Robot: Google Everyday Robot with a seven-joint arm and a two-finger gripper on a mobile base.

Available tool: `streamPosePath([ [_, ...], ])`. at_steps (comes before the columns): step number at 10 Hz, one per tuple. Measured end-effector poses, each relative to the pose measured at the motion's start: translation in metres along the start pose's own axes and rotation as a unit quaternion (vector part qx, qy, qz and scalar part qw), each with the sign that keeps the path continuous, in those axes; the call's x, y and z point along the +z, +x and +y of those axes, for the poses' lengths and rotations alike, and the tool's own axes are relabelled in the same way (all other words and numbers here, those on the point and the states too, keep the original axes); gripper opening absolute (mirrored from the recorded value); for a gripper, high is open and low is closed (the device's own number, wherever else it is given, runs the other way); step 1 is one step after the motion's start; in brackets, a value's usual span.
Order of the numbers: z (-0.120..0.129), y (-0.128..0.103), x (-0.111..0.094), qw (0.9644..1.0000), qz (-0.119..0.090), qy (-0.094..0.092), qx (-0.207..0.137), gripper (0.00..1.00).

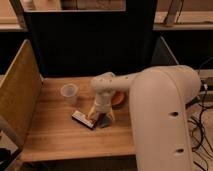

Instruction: Place the pepper in the ceramic cup

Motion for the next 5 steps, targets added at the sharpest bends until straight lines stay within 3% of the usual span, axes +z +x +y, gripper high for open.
streamPosePath([
  [2,0.007,-0.003,0.002,0.9999,-0.002,0.008,-0.01,0.57],
  [5,0.021,-0.017,-0.008,0.9989,-0.026,0.025,-0.029,0.24],
])
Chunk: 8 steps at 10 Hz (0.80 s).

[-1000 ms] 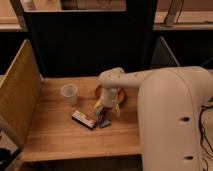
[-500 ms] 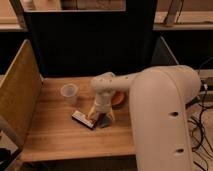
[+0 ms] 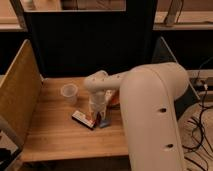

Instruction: Place the pepper in the ceramic cup

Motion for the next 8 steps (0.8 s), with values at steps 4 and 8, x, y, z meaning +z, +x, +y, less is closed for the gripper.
streamPosePath([
  [4,0.004,-0.012,-0.02,0.9996,-0.03,0.002,0.0,0.16],
  [8,0.011,-0.031,-0.079,0.9953,-0.096,0.0,-0.013,0.16],
])
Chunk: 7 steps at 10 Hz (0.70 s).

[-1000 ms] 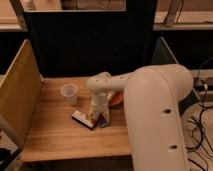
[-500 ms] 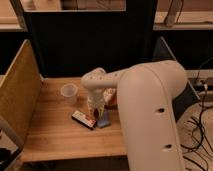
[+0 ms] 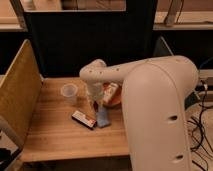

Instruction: Place the pepper in the ceramic cup

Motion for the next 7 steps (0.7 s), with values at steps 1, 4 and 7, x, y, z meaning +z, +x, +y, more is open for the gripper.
streamPosePath([
  [1,0.006,-0.008,-0.017,0.9997,-0.02,0.003,-0.011,0.16],
  [4,0.037,-0.025,-0.053,0.9966,-0.062,0.014,-0.053,0.16],
  [7,0.074,-0.039,-0.067,0.9914,-0.084,0.019,-0.098,0.16],
])
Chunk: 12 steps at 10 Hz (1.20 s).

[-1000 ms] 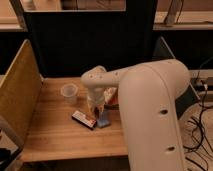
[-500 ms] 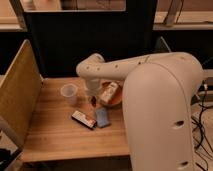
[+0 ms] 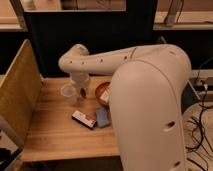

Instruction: Place the pepper in the ceramic cup

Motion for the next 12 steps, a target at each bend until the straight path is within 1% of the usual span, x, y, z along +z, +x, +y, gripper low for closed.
streamPosePath([
  [1,0.013,-0.01,0.002,0.9999,-0.002,-0.002,-0.016,0.16],
  [2,0.023,-0.018,0.004,0.9997,-0.003,-0.006,-0.025,0.16],
  [3,0.034,-0.028,0.011,0.9994,0.001,-0.011,-0.034,0.16],
  [7,0.068,-0.06,0.031,0.9976,0.011,-0.037,-0.059,0.16],
  [8,0.074,-0.066,0.035,0.997,0.014,-0.042,-0.063,0.18],
  [10,0.074,-0.067,0.038,0.9971,0.017,-0.039,-0.063,0.23],
  [12,0.073,-0.068,0.038,0.9971,0.017,-0.039,-0.062,0.16],
])
